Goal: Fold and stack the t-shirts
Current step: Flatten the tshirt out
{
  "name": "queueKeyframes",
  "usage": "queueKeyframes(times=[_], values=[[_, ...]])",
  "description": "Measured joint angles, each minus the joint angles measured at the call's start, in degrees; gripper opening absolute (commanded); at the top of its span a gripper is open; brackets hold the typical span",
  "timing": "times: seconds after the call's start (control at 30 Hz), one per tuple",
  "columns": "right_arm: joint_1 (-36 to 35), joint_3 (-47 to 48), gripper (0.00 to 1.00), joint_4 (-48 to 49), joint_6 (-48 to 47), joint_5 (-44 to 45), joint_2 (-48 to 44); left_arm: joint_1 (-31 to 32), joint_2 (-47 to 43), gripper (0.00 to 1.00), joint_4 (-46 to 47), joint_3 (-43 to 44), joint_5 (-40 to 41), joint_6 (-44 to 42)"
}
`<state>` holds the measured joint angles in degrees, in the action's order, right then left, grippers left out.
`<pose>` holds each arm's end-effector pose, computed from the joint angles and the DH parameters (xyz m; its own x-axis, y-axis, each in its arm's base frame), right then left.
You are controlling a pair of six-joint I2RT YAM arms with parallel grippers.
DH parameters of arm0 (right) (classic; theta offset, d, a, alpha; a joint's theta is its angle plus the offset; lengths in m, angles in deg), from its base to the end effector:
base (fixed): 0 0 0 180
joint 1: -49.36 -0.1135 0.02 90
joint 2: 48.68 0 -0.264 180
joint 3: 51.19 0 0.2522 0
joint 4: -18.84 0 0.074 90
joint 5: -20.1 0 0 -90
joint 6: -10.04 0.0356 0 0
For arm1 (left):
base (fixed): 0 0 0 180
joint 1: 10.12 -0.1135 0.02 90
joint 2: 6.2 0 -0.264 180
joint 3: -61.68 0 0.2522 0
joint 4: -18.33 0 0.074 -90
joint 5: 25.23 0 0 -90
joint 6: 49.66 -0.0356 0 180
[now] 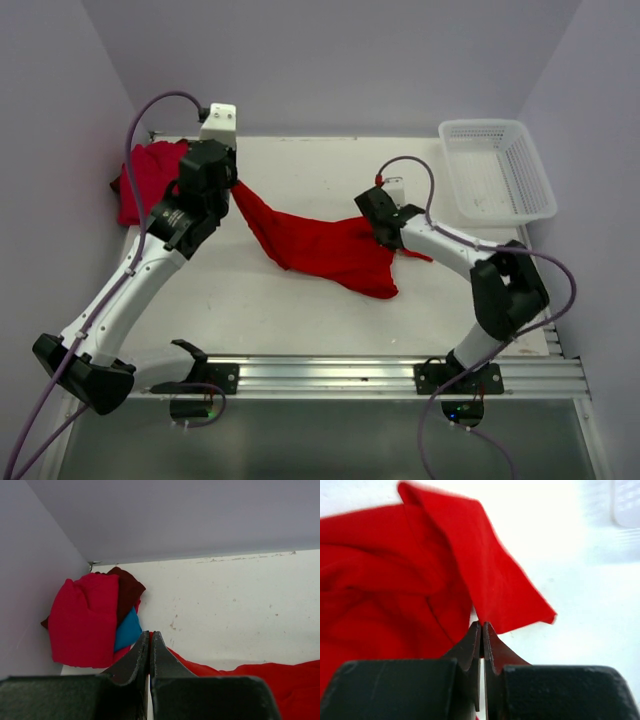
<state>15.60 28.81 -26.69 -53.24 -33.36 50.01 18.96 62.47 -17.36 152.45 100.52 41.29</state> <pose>0.2973 0.1732 0.2013 -0.7726 -0.0819 -0.6295 0.1301 0.9502 -0.2833 0.2353 -0.1071 0.4301 -0.2036 0.0979 -0.9741 -0.1052 0.9870 0.1211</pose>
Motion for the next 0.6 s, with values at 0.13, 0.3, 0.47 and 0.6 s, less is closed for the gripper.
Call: queueKeyframes(times=[0.13, 0.3, 0.47, 0.6], values=[[-0.2, -2.4, 0.0, 0.4, -0.8, 0.1, -15.9, 0.2, -0.1, 0.0, 0.0, 0.0, 0.0, 0.0], [-0.5, -1.4, 0.0, 2.5, -2.8, 3.4, -34.8, 0.3, -0.3, 0.0, 0.0, 0.0, 0.1, 0.0], [-0.5, -1.1, 0.0, 2.0, -4.3, 9.7, -42.0, 0.4, -1.0, 0.0, 0.0, 0.0, 1.2, -0.1], [-0.5, -1.0, 0.0, 0.2, -4.4, 15.8, -42.3, 0.6, -2.5, 0.0, 0.0, 0.0, 3.5, -0.4]])
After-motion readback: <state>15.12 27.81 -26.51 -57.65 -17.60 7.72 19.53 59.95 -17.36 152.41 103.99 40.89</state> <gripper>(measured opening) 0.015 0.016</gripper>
